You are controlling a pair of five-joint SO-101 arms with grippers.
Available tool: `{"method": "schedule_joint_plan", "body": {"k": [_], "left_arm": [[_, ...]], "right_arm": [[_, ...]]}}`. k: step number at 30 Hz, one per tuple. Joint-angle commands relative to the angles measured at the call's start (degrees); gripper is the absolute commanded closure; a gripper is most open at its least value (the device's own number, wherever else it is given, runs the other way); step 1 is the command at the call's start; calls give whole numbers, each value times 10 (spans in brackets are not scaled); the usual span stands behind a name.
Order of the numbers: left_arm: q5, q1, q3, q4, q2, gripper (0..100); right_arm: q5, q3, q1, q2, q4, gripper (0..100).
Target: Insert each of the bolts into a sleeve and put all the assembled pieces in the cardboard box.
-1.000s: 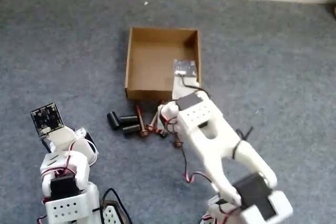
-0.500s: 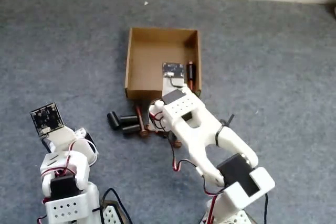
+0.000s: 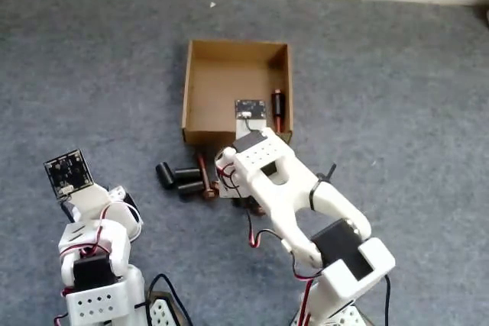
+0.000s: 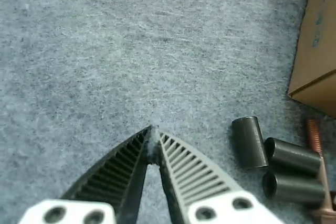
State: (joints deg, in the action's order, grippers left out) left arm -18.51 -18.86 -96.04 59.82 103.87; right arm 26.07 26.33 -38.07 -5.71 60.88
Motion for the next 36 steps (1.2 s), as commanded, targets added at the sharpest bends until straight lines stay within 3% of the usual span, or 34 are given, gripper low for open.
{"method": "schedule_joint_plan", "body": {"k": [1, 10, 15, 24, 31, 36], "left_arm": [[8, -6, -11, -11, 4, 994], [11, -6, -11, -11, 4, 993], [90, -6, -11, -13, 4, 993], [183, -2, 5, -10, 4, 994], [324, -1, 32, -10, 3, 993], [334, 37, 84, 11, 0, 993]], "right_arm": [[-43, -8, -12, 89, 28, 995], [-84, 64, 16, 340, 43, 995], [-84, 133, 68, 441, 36, 995], [-84, 344, 147, 618, -121, 995], [-84, 467, 188, 749, -218, 995], [-82, 511, 228, 784, -269, 995]]}}
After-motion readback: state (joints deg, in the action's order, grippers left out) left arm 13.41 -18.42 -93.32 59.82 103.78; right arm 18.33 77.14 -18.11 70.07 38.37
